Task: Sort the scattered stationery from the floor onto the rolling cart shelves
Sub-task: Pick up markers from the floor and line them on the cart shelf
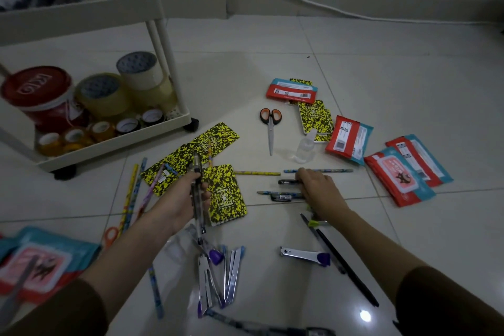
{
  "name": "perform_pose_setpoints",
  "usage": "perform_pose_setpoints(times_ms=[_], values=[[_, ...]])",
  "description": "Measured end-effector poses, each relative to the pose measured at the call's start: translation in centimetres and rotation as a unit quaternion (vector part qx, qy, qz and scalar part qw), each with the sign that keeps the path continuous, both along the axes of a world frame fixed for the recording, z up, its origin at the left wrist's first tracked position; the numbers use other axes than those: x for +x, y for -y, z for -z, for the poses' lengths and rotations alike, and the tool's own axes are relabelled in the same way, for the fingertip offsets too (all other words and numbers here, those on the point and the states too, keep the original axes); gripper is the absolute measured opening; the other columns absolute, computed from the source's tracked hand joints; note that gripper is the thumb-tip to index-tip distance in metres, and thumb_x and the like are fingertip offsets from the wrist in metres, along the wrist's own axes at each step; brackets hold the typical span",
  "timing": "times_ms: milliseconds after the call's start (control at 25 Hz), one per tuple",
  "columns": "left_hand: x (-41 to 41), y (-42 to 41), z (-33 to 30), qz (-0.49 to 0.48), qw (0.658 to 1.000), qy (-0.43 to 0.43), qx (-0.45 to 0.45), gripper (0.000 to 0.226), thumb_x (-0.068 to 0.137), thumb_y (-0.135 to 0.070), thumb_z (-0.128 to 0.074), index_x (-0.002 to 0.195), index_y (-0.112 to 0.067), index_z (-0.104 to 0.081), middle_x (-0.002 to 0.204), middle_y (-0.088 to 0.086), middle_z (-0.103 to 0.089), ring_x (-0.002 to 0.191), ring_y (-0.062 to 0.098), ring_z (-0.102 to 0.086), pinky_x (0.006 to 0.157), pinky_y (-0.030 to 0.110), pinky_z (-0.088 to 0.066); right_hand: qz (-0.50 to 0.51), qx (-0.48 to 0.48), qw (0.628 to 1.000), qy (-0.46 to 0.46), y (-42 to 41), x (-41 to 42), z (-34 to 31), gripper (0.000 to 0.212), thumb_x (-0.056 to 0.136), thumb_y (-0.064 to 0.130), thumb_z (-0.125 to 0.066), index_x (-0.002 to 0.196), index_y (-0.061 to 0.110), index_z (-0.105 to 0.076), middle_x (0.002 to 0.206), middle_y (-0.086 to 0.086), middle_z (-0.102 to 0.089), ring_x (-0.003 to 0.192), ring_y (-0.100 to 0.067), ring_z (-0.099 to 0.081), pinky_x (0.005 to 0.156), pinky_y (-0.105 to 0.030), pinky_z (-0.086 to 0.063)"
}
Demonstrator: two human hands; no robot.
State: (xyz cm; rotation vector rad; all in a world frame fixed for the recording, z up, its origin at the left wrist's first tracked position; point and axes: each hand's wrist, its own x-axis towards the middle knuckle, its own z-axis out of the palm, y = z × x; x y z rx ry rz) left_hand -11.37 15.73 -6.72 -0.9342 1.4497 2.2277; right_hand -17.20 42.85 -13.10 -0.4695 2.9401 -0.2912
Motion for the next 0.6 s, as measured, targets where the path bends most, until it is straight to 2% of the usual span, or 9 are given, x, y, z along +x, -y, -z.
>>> perform_pose_setpoints(times_ms=[80, 120, 200, 280, 360, 480, 600], values=[[0.2, 0.2, 0.0, 0.004, 1.000, 0.002, -0.001, 0.026, 0.099, -0.023, -0.034, 0.079, -0.011, -0.045, 0.069, 0.003, -0.044, 0.060, 0.016, -0.043, 0.061, 0.029, -0.039, 0.024, -0.100, 0.995, 0.020, 0.6, 0.3, -0.5, 0.012, 0.092, 0.008, -0.041, 0.103, 0.012, -0.042, 0.094, -0.006, -0.048, 0.088, -0.026, -0.045, 0.072, -0.037, -0.037], [0.3, 0.3, 0.0, 0.004, 1.000, 0.004, -0.001, 0.026, 0.099, -0.023, -0.034, 0.079, -0.011, -0.045, 0.069, 0.003, -0.044, 0.060, 0.016, -0.044, 0.061, 0.028, -0.040, 0.007, -0.104, 0.994, 0.028, 0.7, 0.6, -0.6, 0.015, 0.091, 0.009, -0.041, 0.106, 0.011, -0.043, 0.095, -0.003, -0.046, 0.089, -0.024, -0.045, 0.069, -0.036, -0.037], [0.5, 0.4, -0.2, 0.004, 1.000, 0.004, -0.006, 0.026, 0.099, -0.024, -0.035, 0.079, -0.011, -0.046, 0.069, 0.003, -0.045, 0.060, 0.015, -0.044, 0.061, 0.028, -0.040, -0.065, -0.019, 0.997, 0.038, 0.7, 1.1, -0.2, 0.026, 0.091, 0.015, -0.043, 0.117, 0.011, -0.044, 0.106, -0.004, -0.045, 0.098, -0.023, -0.045, 0.071, -0.035, -0.041], [0.6, 0.5, -0.5, -0.002, 1.000, 0.002, -0.009, 0.027, 0.099, -0.023, -0.034, 0.078, -0.012, -0.047, 0.069, 0.003, -0.045, 0.060, 0.015, -0.045, 0.060, 0.027, -0.040, -0.087, 0.067, 0.993, 0.047, 0.6, 1.3, 0.6, 0.032, 0.093, 0.016, -0.041, 0.125, 0.011, -0.042, 0.118, -0.008, -0.044, 0.107, -0.025, -0.042, 0.079, -0.038, -0.043], [0.8, 0.5, -0.8, -0.011, 1.000, 0.001, -0.005, 0.027, 0.099, -0.022, -0.034, 0.077, -0.012, -0.047, 0.068, 0.002, -0.044, 0.058, 0.014, -0.044, 0.058, 0.026, -0.039, -0.068, 0.099, 0.991, 0.055, 0.8, 1.3, 0.8, 0.034, 0.095, 0.016, -0.038, 0.129, 0.012, -0.039, 0.124, -0.009, -0.042, 0.112, -0.025, -0.040, 0.085, -0.038, -0.042], [1.2, 0.9, -1.1, -0.015, 1.000, 0.001, -0.012, 0.029, 0.099, -0.021, -0.035, 0.073, -0.013, -0.047, 0.065, 0.001, -0.045, 0.051, 0.012, -0.046, 0.053, 0.024, -0.039, -0.129, 0.122, 0.984, 0.030, 1.7, 1.2, 0.5, 0.032, 0.099, 0.021, -0.034, 0.129, 0.012, -0.039, 0.126, -0.008, -0.043, 0.113, -0.023, -0.040, 0.089, -0.034, -0.039], [1.4, 2.2, -1.6, -0.031, 0.999, 0.000, -0.038, 0.029, 0.098, -0.017, -0.036, 0.072, -0.010, -0.047, 0.061, 0.002, -0.047, 0.050, 0.012, -0.046, 0.052, 0.025, -0.039, -0.137, -0.007, 0.991, -0.001, 4.5, 1.6, -2.0, 0.027, 0.101, 0.024, -0.033, 0.122, 0.011, -0.043, 0.114, -0.010, -0.052, 0.105, -0.027, -0.046, 0.086, -0.038, -0.038]])
